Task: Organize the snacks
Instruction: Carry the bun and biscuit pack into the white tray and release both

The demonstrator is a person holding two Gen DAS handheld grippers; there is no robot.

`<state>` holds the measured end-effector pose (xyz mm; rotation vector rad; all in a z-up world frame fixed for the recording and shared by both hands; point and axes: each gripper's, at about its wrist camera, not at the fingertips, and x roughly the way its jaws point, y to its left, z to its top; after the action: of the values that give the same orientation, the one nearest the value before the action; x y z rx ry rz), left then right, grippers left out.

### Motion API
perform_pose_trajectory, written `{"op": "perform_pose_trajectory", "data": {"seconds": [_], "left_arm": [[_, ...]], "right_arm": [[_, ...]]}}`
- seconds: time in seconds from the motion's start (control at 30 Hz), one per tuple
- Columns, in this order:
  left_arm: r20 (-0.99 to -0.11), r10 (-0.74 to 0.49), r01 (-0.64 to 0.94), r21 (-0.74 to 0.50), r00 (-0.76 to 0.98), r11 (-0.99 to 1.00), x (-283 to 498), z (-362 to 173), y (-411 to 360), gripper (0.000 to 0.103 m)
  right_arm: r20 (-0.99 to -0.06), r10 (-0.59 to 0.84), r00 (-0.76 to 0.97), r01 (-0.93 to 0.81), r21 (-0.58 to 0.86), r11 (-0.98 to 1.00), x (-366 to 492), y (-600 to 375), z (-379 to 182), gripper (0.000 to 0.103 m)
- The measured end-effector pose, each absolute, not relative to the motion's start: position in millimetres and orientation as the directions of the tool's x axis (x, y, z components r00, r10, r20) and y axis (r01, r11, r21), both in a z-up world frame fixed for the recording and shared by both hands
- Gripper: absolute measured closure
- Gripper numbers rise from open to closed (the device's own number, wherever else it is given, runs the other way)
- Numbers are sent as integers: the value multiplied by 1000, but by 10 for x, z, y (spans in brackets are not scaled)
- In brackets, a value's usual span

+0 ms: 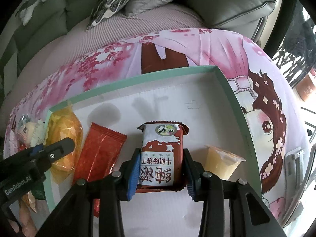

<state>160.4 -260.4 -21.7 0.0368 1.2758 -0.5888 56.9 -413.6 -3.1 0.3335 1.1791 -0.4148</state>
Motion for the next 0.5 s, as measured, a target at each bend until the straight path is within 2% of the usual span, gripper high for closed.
{"op": "perform_pose_trajectory", "data": {"seconds": [0.13,0.2,0.37,0.5], "left_arm": [[-904,-395,441,-291,165,849,1589,-192,-2630,58],[-902,-397,443,-290,171,848,1573,-157,-2630,49],[-895,-409,448,-297,176,843,1511,-20,-2612,39],[-888,-418,453,-297,193,840,1439,136,-2570,24]], "right_arm": [[-939,-145,311,475,22,880,586,-4128,-24,60],[-941,-147,305,471,15,882,588,-4118,-19,58],[-939,-156,307,470,7,883,570,-4106,44,46],[-936,-161,312,464,2,886,549,-4051,128,38]]}}
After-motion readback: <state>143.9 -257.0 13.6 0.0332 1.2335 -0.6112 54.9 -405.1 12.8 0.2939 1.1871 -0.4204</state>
